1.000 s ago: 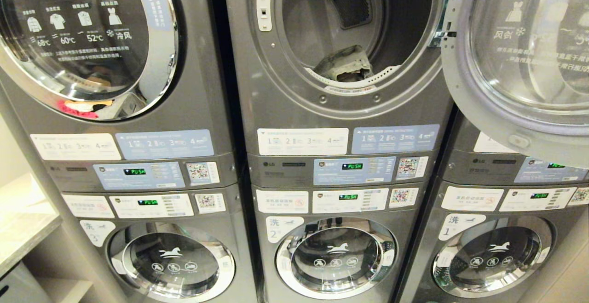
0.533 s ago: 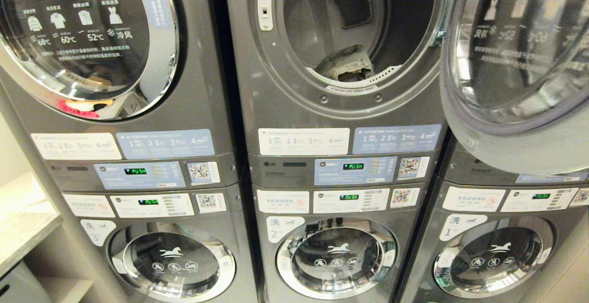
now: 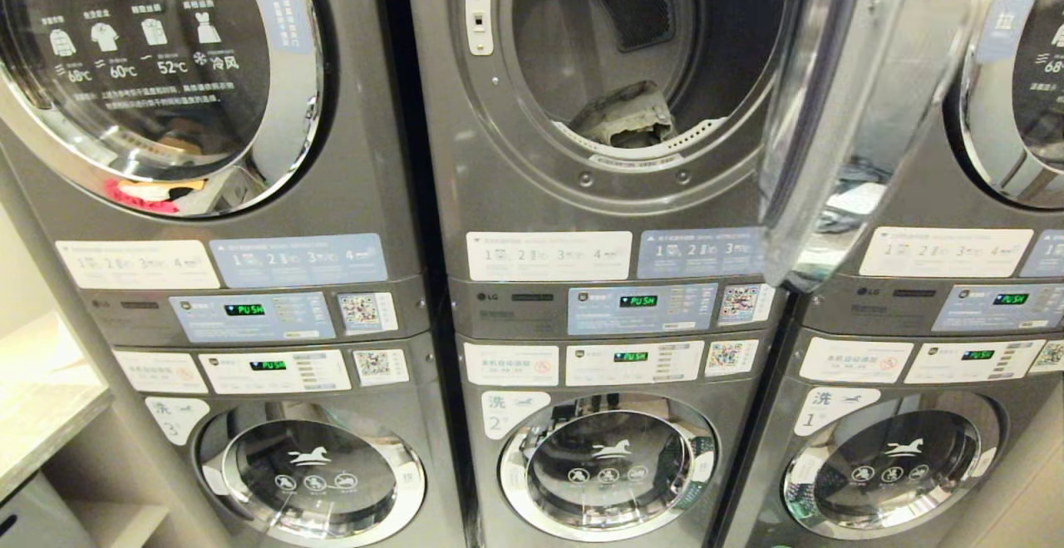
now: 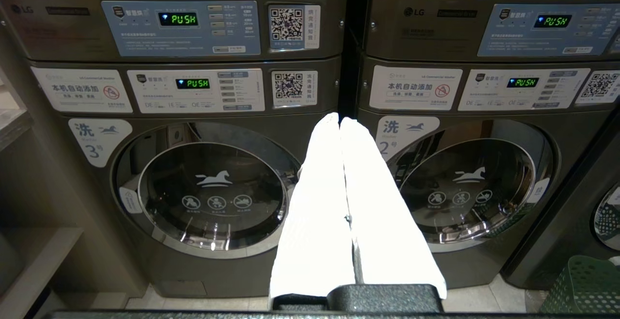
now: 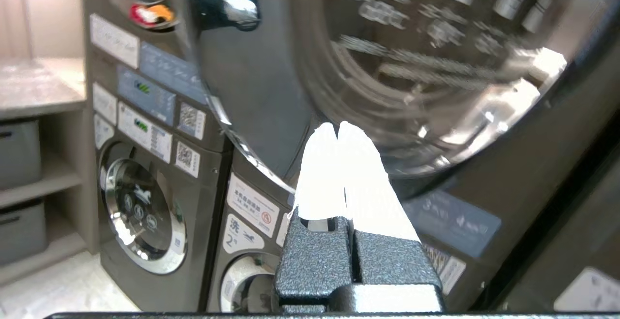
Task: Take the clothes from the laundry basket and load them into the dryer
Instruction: Close the dryer
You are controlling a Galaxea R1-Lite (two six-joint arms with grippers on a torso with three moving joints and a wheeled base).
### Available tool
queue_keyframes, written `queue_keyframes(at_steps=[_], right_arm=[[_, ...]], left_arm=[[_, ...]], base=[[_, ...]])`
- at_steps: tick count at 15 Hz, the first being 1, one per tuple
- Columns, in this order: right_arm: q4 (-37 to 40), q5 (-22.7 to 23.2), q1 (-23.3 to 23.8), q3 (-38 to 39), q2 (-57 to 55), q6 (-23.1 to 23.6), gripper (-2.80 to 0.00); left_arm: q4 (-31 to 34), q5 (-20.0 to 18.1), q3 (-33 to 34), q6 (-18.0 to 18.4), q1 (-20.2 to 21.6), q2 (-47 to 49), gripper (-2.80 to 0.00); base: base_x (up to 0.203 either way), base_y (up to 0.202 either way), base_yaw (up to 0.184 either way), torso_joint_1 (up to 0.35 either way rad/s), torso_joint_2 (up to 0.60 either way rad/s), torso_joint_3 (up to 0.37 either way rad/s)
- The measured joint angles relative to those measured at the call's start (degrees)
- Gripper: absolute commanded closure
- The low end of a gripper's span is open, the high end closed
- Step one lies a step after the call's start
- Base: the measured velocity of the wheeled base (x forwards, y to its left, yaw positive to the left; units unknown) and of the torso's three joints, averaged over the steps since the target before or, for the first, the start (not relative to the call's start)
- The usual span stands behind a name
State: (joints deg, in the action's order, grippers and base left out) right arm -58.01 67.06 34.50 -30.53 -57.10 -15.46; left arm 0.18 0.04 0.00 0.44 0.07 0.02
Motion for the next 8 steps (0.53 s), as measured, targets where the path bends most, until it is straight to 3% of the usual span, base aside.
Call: queue_keyframes(at_steps=[2, 4, 5, 8], right_arm=[[7.9, -5.6, -0.3, -0.5, -0.2, 2.1, 0.00], [18.5, -14.3, -3.1, -0.8, -0.2, 7.1, 0.00], [22.2, -17.8, -6.5, -1.0, -0.2, 9.3, 0.00], [26.3, -26.6, -24.7, -2.9, -0.8, 13.6, 0.00]], left_arm=[[0.0, 0.0, 0.0, 0.0, 0.0, 0.0, 0.00], [0.0, 0.0, 0.0, 0.0, 0.0, 0.0, 0.00], [0.0, 0.0, 0.0, 0.0, 0.0, 0.0, 0.00], [0.0, 0.0, 0.0, 0.0, 0.0, 0.0, 0.00]], base=[[0.000, 0.000, 0.000, 0.000, 0.00, 0.000], [0.000, 0.000, 0.000, 0.000, 0.00, 0.000], [0.000, 0.000, 0.000, 0.000, 0.00, 0.000], [0.000, 0.000, 0.000, 0.000, 0.00, 0.000]])
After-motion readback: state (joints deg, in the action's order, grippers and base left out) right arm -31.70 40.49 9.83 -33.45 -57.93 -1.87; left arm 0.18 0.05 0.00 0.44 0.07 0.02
